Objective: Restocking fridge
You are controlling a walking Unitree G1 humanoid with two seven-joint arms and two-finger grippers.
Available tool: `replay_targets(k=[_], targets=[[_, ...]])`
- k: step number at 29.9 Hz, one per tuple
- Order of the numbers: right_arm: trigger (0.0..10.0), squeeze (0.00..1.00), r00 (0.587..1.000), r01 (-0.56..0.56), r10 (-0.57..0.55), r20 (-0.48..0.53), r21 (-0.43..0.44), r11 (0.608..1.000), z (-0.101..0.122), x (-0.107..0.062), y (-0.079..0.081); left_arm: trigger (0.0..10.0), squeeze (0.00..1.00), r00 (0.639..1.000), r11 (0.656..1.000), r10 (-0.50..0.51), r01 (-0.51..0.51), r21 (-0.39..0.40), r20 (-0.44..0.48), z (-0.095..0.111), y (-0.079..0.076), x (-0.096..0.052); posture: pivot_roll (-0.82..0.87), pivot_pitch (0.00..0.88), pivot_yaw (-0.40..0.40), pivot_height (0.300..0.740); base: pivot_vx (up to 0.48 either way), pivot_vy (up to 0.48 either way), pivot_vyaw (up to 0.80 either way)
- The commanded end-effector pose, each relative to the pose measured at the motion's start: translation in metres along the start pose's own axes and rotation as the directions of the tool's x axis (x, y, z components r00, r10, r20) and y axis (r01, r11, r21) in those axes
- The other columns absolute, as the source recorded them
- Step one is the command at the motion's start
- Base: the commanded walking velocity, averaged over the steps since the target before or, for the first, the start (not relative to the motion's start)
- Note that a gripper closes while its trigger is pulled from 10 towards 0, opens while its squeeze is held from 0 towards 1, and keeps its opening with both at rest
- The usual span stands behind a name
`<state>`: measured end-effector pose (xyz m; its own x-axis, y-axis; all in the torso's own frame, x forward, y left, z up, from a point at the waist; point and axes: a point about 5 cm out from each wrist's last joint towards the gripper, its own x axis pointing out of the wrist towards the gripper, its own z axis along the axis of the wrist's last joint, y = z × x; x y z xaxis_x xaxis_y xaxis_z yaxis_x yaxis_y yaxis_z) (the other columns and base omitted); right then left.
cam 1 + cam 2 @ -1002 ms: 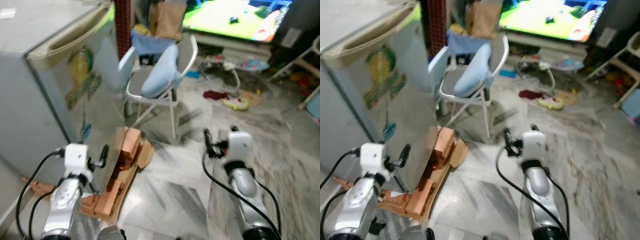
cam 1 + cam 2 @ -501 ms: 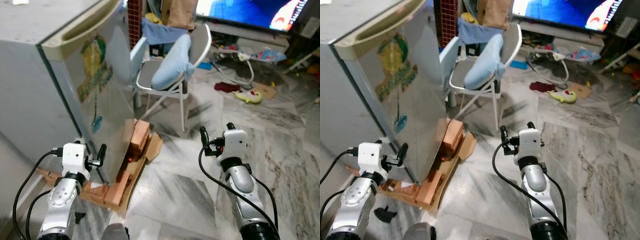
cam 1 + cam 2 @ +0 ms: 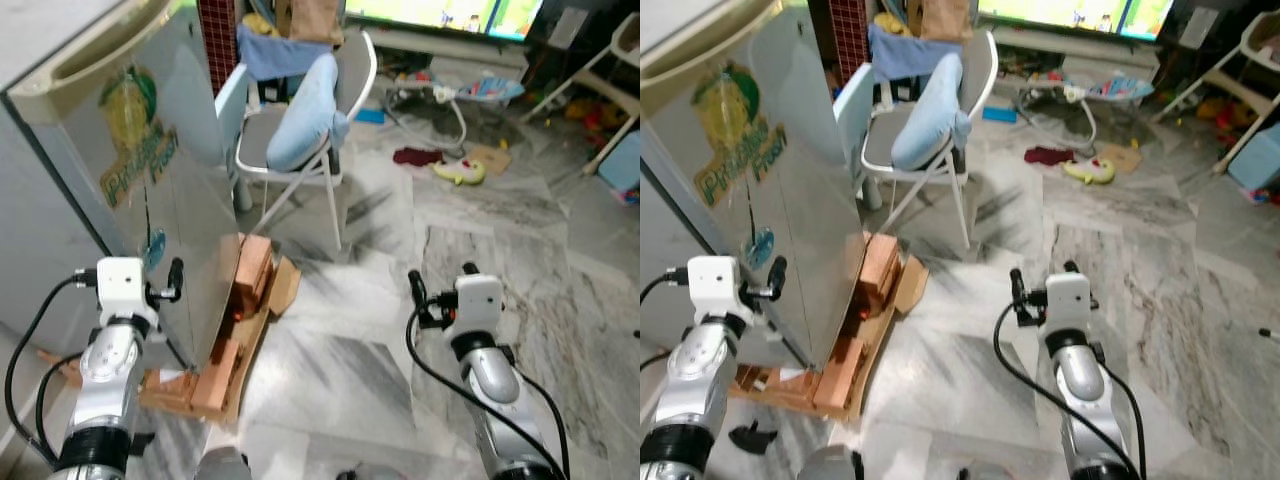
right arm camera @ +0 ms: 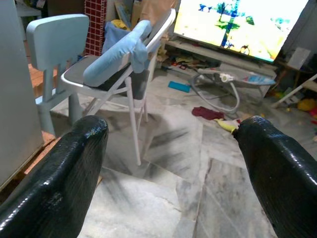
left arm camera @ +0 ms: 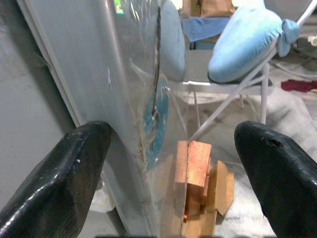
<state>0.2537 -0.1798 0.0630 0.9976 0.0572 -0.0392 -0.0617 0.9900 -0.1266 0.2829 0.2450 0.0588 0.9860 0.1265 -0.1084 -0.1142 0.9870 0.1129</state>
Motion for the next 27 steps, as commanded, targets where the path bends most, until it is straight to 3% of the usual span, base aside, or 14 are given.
replay_targets(k=[1,6,8,18,20,22,24,27], targets=[[10.0,0.00,1.000,0.014,-0.014,0.013,-0.006,1.000,0.005,0.002,-0.004,10.0,0.00,0.999,0.999,0.042,-0.042,0.011,0.022,0.007,0.007,0.005,-0.02,0.040,-0.071,0.740,0.000,0.000,0.00],[10.0,0.00,1.000,0.013,-0.013,0.004,-0.014,1.000,0.004,-0.001,-0.005,10.0,0.00,0.996,0.996,0.086,-0.086,0.017,0.019,0.006,0.015,0.006,-0.03,0.044,-0.072,0.740,0.000,0.000,0.00],[10.0,0.00,1.000,0.012,-0.012,-0.001,-0.016,1.000,0.004,-0.003,-0.006,10.0,0.00,0.989,0.988,0.149,-0.149,0.032,0.021,0.007,0.024,0.008,-0.03,0.046,-0.073,0.740,0.000,0.000,0.00],[10.0,0.00,1.000,0.012,-0.012,0.001,-0.020,1.000,0.006,-0.002,-0.005,10.0,0.00,0.988,0.988,0.148,-0.150,0.044,0.047,0.014,0.025,0.012,-0.03,0.045,-0.070,0.740,0.000,0.000,0.00],[10.0,0.00,1.000,0.012,-0.012,-0.003,-0.021,1.000,0.005,-0.003,-0.006,10.0,0.00,0.992,0.992,0.118,-0.120,0.030,0.040,0.013,0.022,0.013,-0.03,0.048,-0.072,0.740,0.000,0.000,0.00],[10.0,0.00,1.000,0.008,-0.008,-0.005,-0.022,1.000,0.005,-0.003,-0.004,10.0,0.00,0.999,1.000,0.003,-0.004,0.013,0.054,0.018,0.008,0.018,-0.03,0.047,-0.074,0.740,0.000,0.000,0.00],[10.0,0.00,1.000,0.006,-0.006,-0.007,-0.025,1.000,0.005,-0.003,-0.004,10.0,0.00,0.982,0.983,-0.174,0.169,0.072,0.070,0.024,-0.011,0.020,-0.03,0.045,-0.075,0.740,0.000,0.000,0.00],[10.0,0.00,1.000,0.009,-0.010,-0.015,-0.030,1.000,0.004,-0.003,-0.005,10.0,0.00,0.969,0.969,-0.236,0.229,0.092,0.077,0.029,-0.018,0.022,-0.03,0.043,-0.077,0.740,0.000,0.000,0.00]])
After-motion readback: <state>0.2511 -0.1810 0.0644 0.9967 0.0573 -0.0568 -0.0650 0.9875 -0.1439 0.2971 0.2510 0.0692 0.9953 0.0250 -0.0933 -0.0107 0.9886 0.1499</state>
